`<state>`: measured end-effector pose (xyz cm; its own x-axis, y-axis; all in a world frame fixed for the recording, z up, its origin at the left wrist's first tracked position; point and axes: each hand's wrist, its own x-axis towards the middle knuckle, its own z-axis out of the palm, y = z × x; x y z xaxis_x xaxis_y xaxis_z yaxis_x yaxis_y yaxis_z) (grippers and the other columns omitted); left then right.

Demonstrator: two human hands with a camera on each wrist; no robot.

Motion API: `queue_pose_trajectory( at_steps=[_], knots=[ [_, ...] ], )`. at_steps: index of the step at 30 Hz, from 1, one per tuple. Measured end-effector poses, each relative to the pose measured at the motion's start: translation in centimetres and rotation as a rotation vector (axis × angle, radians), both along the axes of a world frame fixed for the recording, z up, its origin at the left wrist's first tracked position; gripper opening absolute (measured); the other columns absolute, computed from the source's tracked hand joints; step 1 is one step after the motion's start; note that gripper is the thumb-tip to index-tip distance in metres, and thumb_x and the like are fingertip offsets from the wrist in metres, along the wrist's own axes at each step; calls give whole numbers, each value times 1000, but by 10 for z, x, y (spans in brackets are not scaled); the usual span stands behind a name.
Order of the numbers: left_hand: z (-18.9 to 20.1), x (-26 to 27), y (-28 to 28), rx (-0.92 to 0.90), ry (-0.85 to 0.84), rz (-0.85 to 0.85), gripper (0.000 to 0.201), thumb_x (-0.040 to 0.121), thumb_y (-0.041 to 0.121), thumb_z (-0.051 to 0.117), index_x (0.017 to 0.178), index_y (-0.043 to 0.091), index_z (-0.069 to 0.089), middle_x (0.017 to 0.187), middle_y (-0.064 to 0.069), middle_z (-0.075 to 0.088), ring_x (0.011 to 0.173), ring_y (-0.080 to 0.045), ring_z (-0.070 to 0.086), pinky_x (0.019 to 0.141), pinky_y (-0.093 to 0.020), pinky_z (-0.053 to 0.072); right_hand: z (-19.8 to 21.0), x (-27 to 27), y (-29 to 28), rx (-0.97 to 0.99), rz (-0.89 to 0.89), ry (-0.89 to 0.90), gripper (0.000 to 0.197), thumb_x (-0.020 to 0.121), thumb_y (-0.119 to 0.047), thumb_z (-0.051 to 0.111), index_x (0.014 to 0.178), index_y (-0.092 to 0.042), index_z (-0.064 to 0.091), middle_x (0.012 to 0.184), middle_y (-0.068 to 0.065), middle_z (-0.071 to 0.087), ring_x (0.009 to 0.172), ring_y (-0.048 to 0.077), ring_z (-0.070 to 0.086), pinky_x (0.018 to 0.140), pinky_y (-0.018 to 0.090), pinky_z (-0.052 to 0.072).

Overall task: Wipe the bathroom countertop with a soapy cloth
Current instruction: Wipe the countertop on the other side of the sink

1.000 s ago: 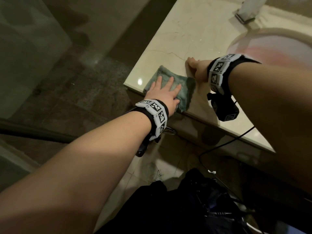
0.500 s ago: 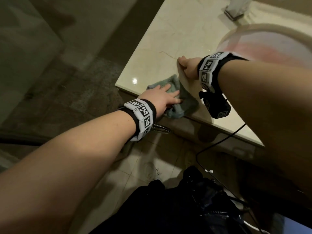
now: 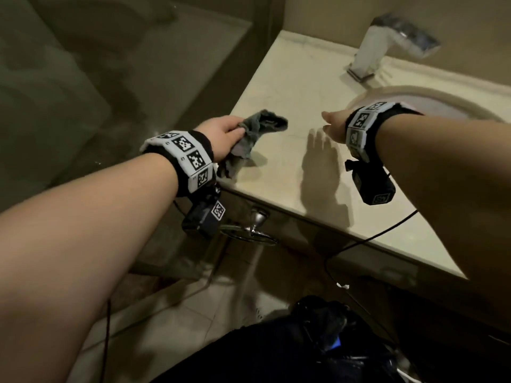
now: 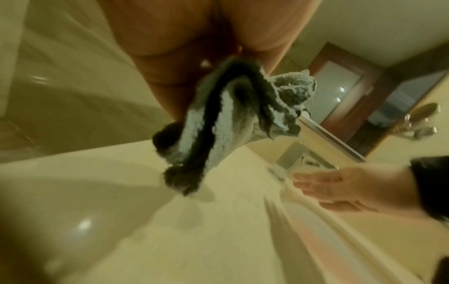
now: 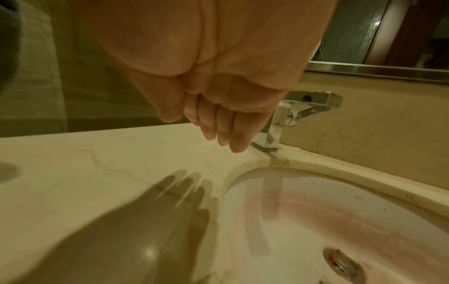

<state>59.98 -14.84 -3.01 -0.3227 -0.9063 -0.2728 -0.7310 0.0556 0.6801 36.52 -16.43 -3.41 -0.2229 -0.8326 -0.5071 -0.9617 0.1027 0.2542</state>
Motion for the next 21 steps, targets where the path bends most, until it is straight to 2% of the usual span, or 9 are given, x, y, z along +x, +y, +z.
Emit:
queue_pose_trajectory(
  at_steps=[2,4,12,17,21],
  knots=[
    [4,-8,-14,-2,60,51,34,100,16,43,131,12,55,128,-13,62,121,-26,56,105,-35,43,9,-13,-7,-1,-35,19,57,103,-27,33,153,-15,7,158,13,18,144,30,24,113,38,24],
    [10,-21,-30,-36,56,59,34,100,17,43,131,11,55,128,-13,62,121,-27,56,105,-36,43,19,-28,-14,-30,-31,-6,56,103,-32,27,153,-16,8,158,12,19,143,30,26,112,37,25],
    [35,-77,-104,-102,-99,102,36,101,21,41,133,13,54,130,-12,60,121,-27,54,100,-30,40,28,-75,-66,-86,-74,-118,58,99,-41,34,149,-15,21,156,13,25,141,33,31,114,44,29],
    [43,-99,-150,-129,-173,161,36,101,22,39,132,12,54,131,-14,59,121,-31,53,98,-31,41,23,-84,-103,-109,-56,-177,60,98,-44,34,151,-20,18,156,12,26,142,30,30,115,40,28],
    [44,-115,-185,-121,-192,193,36,102,22,38,132,12,53,131,-13,58,121,-31,53,97,-32,41,16,-81,-130,-50,-76,-259,57,101,-37,33,152,-19,13,153,12,32,140,29,34,109,33,32]
  ],
)
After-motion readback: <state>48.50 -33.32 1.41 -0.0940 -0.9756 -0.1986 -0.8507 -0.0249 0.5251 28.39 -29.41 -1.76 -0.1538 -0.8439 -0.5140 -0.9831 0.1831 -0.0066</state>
